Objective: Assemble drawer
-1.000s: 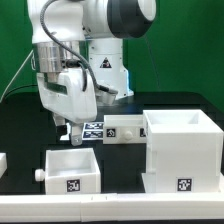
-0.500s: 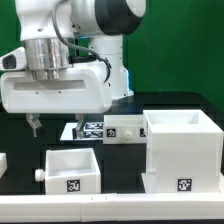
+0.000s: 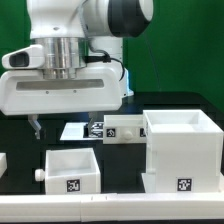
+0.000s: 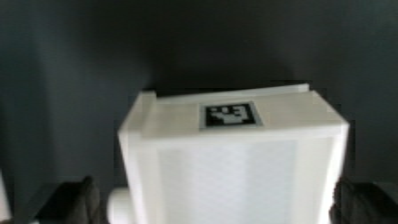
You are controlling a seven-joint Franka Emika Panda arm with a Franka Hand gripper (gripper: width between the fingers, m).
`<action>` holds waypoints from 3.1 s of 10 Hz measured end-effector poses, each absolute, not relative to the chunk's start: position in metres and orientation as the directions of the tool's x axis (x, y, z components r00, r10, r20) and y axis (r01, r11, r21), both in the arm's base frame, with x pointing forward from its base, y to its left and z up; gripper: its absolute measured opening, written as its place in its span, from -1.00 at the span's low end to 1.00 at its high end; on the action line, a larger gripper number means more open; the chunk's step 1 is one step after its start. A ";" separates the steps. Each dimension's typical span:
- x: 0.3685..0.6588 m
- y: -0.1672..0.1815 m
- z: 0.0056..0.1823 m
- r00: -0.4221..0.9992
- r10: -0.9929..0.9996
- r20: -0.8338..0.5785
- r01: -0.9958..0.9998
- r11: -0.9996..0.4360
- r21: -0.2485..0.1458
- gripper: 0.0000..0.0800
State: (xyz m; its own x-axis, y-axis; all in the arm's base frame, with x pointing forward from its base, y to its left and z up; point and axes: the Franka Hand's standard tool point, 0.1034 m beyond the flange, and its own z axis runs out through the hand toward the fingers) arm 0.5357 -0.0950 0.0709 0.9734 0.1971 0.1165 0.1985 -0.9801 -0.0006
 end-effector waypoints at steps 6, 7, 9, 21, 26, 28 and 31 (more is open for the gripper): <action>0.530 -0.087 0.070 0.672 0.738 0.054 0.734 -0.674 0.086 0.62; 0.529 -0.090 0.067 0.527 0.850 0.019 0.846 -0.526 0.091 0.62; 0.531 -0.076 0.060 0.255 0.966 -0.049 0.965 -0.251 0.081 0.62; 0.518 -0.116 0.020 0.003 0.993 -0.120 1.000 -0.005 -0.021 0.62; 0.517 -0.119 0.018 0.013 0.993 -0.120 1.000 -0.015 -0.023 -0.38; 0.517 -0.119 0.018 0.013 0.993 -0.120 1.000 -0.016 -0.022 -0.81; 0.522 -0.101 0.024 -0.005 0.994 -0.106 0.999 0.000 -0.042 -0.90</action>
Offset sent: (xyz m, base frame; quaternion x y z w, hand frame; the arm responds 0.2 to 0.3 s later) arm 0.0000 0.0000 0.0000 0.0000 0.0000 -0.1296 0.9916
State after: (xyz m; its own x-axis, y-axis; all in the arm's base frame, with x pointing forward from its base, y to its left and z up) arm 0.5221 -0.1006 0.0244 -0.0049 0.9944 -0.1060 0.9991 0.0005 -0.0418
